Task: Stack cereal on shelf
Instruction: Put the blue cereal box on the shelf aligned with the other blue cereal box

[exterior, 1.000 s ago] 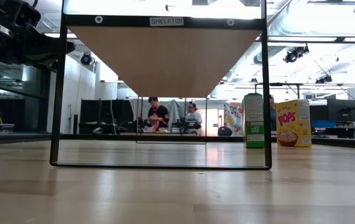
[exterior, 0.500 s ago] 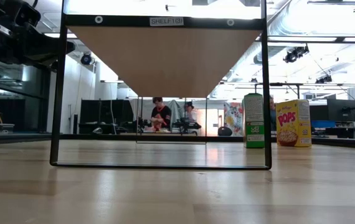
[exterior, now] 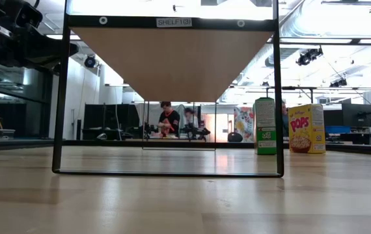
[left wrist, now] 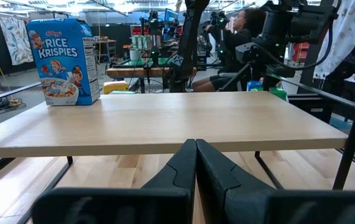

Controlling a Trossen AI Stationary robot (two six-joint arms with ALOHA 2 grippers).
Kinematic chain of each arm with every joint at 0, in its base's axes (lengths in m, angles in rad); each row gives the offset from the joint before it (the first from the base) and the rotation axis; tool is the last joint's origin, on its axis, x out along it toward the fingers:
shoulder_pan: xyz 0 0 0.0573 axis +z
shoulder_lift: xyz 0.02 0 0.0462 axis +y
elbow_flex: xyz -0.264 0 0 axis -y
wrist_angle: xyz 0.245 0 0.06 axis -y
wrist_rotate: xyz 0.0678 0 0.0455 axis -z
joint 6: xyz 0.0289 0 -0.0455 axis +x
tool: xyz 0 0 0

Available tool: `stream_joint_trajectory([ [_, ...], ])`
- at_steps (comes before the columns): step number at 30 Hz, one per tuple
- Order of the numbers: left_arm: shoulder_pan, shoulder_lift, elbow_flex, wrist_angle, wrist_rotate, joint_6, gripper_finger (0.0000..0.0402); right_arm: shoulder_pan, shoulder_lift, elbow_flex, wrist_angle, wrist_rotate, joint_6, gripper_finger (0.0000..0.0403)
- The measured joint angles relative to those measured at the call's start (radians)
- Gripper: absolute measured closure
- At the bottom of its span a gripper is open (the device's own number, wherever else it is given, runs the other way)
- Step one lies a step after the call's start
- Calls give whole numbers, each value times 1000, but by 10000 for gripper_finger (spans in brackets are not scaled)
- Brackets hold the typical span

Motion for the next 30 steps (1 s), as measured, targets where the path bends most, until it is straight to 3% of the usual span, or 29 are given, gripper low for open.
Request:
stream_joint_trajectory([
  [14, 0, 0, 0, 0, 0, 0, 398, -3, 16, 0, 2, 75, -17, 113],
  [30, 0, 0, 0, 0, 0, 0, 398, -6, 16, 12, -6, 63, -85, 247],
])
